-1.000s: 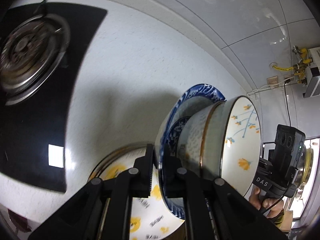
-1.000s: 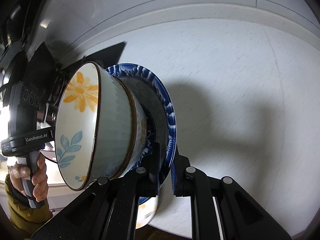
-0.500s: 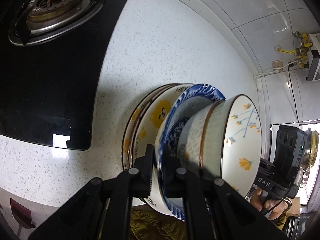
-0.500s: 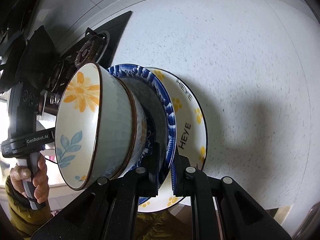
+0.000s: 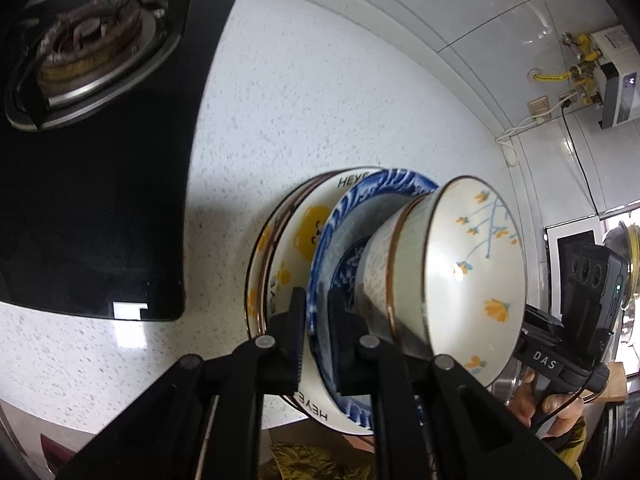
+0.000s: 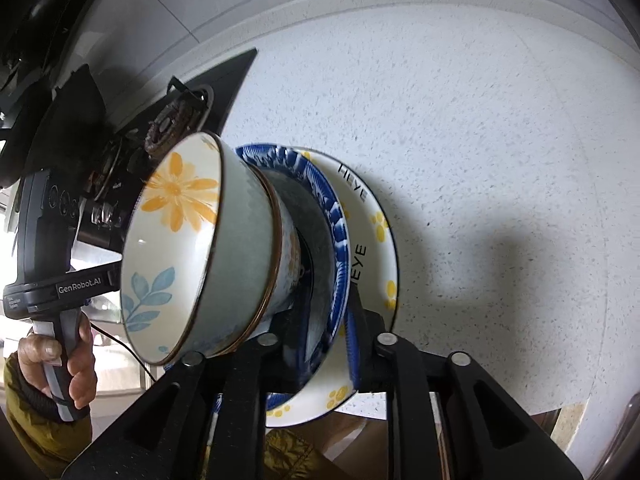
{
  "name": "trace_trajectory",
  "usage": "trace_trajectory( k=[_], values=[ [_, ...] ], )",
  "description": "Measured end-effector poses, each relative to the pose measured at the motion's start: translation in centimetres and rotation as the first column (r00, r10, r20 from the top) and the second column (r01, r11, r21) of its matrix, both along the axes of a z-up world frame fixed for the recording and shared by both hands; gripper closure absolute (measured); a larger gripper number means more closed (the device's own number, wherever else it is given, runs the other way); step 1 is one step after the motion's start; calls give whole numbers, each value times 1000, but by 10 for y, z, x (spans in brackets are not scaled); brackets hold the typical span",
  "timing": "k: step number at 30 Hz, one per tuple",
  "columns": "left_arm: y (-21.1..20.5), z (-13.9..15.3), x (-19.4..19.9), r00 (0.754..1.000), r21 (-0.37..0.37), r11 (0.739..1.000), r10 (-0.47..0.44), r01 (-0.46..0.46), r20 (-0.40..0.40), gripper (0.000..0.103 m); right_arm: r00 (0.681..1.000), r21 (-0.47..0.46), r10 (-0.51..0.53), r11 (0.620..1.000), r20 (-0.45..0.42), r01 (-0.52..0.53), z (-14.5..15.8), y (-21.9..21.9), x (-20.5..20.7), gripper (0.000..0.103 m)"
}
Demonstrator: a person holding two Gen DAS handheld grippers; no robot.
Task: Organize plates and bowls
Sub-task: 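Open both grippers and pull them back from the stack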
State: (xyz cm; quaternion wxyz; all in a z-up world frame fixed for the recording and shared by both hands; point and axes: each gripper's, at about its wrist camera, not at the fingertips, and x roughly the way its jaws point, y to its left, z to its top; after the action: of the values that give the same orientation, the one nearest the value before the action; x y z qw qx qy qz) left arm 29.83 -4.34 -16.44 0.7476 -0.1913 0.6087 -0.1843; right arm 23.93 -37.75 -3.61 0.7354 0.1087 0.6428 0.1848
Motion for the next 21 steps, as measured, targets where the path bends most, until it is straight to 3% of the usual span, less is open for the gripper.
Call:
trace_trajectory(
  k=[3,5,7,10,12,13,15,18,21],
  values=[
    [0,13,-4,998,31,1000,-1,-1,63,72,998,-43,-24,999,63,27,12,-7,-7,61],
    [-1,23,-10,994,50,999,-14,8,111,72,993,-54,-50,997,107,56,21,-13,-14,45],
    [-2,34,-17,986,63,998,-12,2,167,72,987,-31,-76,996,143,81,30,-17,-20,22],
    [0,55,-33,957,115,993,-4,-31,290,70,965,-44,-96,993,244,110,54,-20,-36,11],
    [1,77,-50,905,176,981,3,-86,426,66,943,-81,-84,990,322,116,69,-17,-46,3],
    [0,91,-62,863,212,969,3,-128,506,65,928,-100,-70,988,367,114,78,-14,-53,2],
    [-1,114,-84,789,258,946,-3,-198,615,51,900,-136,-37,985,435,107,94,-12,-64,1],
    [-8,142,-115,698,290,914,-10,-285,716,45,848,-186,5,976,531,111,118,-8,-82,1],
    [-11,166,-148,636,287,891,4,-353,772,44,789,-215,41,970,613,117,143,-9,-102,1]
  ],
)
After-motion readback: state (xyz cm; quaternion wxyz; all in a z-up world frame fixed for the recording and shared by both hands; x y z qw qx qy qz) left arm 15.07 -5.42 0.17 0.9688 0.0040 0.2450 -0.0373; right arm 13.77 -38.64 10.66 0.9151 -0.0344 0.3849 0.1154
